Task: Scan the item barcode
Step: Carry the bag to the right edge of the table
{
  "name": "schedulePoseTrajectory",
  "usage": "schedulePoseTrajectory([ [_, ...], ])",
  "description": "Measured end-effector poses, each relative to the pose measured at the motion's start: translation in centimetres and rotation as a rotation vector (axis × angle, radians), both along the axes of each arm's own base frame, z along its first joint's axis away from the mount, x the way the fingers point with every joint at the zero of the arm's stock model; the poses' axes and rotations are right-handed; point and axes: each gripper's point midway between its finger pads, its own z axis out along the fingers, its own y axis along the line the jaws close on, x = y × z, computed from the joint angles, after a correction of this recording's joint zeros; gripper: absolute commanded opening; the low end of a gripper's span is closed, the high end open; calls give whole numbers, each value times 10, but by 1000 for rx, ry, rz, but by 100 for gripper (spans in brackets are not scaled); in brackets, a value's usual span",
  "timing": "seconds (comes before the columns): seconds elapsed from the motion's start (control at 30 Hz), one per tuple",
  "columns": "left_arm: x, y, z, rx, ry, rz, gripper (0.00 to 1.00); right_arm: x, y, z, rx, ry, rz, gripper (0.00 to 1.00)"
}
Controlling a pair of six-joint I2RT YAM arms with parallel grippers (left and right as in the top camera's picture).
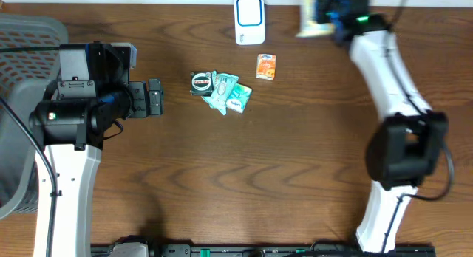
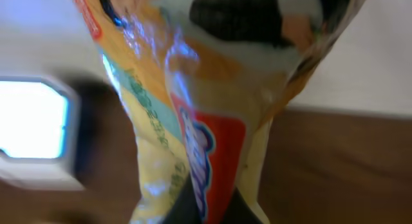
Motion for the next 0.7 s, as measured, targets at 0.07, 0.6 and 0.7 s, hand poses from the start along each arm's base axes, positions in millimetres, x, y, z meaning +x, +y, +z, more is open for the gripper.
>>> schedulePoseTrajectory([
  [0.07,0,0,0,0,0,0,98,-18,-43,-9,-96,95,-51,1],
  [0.6,0,0,0,0,0,0,97,-127,-266,-94,-256,516,-320,99],
  [0.7,0,0,0,0,0,0,98,-134,-283,-94,-234,515,-361,99],
])
